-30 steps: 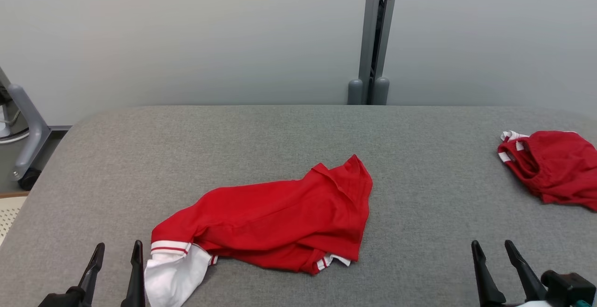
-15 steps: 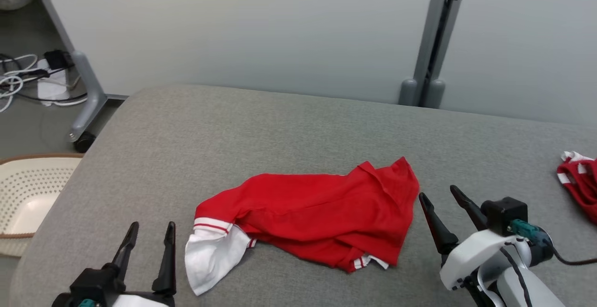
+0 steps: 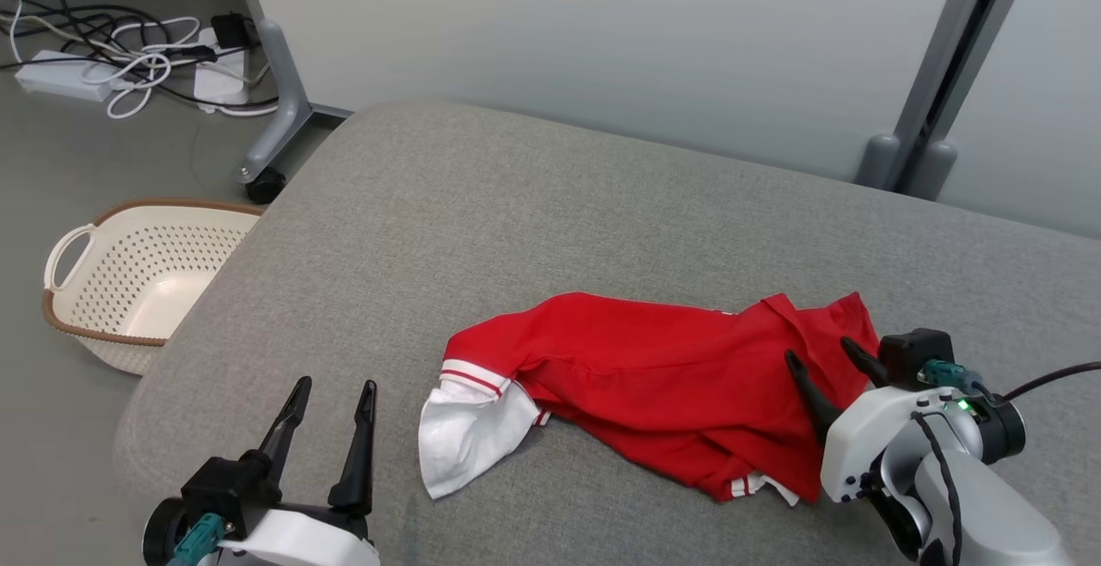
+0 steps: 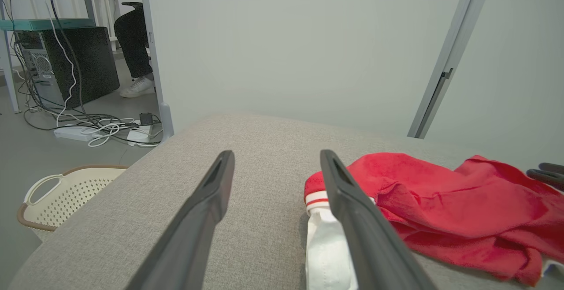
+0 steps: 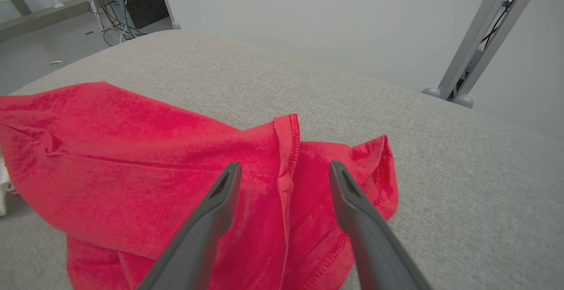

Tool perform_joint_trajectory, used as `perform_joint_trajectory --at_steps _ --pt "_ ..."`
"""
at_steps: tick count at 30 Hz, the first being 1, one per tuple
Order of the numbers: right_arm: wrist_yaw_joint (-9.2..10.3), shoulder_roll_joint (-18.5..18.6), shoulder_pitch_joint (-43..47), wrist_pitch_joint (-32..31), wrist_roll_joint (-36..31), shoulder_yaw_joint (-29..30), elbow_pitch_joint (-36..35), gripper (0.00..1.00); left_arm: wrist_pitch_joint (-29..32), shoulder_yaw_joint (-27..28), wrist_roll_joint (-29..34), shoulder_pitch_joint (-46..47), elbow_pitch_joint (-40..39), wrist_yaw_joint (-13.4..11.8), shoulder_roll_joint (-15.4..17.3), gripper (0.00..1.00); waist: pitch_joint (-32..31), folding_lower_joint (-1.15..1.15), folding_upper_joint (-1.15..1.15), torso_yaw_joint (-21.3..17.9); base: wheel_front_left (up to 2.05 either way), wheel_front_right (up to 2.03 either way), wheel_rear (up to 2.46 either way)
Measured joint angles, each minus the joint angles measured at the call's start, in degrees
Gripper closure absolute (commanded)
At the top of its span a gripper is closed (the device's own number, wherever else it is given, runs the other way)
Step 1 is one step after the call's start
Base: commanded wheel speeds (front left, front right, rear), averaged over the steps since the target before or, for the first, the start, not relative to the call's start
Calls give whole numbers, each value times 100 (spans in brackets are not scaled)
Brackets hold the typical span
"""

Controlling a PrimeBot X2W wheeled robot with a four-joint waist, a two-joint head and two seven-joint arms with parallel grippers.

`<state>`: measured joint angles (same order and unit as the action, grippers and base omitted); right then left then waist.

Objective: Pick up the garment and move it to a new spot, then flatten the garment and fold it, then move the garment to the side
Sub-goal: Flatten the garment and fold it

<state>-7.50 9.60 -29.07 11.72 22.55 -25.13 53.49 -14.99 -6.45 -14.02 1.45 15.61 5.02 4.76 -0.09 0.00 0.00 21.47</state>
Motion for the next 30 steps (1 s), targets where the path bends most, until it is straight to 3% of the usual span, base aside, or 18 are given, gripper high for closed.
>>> perform_joint_trajectory --at_steps 3,5,13,21,30 --pt "0 31 -235 53 144 -108 391 0 0 -18 0 30 22 30 -37 0 143 0 0 134 0 0 0" --pt "0 35 -328 90 214 -163 522 100 0 -7 0 53 25 42 -55 0 204 0 0 182 0 0 0" --pt "0 15 -387 234 544 -461 743 100 0 91 43 71 109 85 -87 0 228 0 0 139 0 0 0" --pt "0 109 -356 316 1001 -419 366 100 0 168 81 -8 227 142 -49 0 24 0 0 -156 0 0 0" --pt "0 735 347 327 1305 -281 -851 100 0 199 37 -246 289 185 -57 0 -203 0 0 -828 0 0 0"
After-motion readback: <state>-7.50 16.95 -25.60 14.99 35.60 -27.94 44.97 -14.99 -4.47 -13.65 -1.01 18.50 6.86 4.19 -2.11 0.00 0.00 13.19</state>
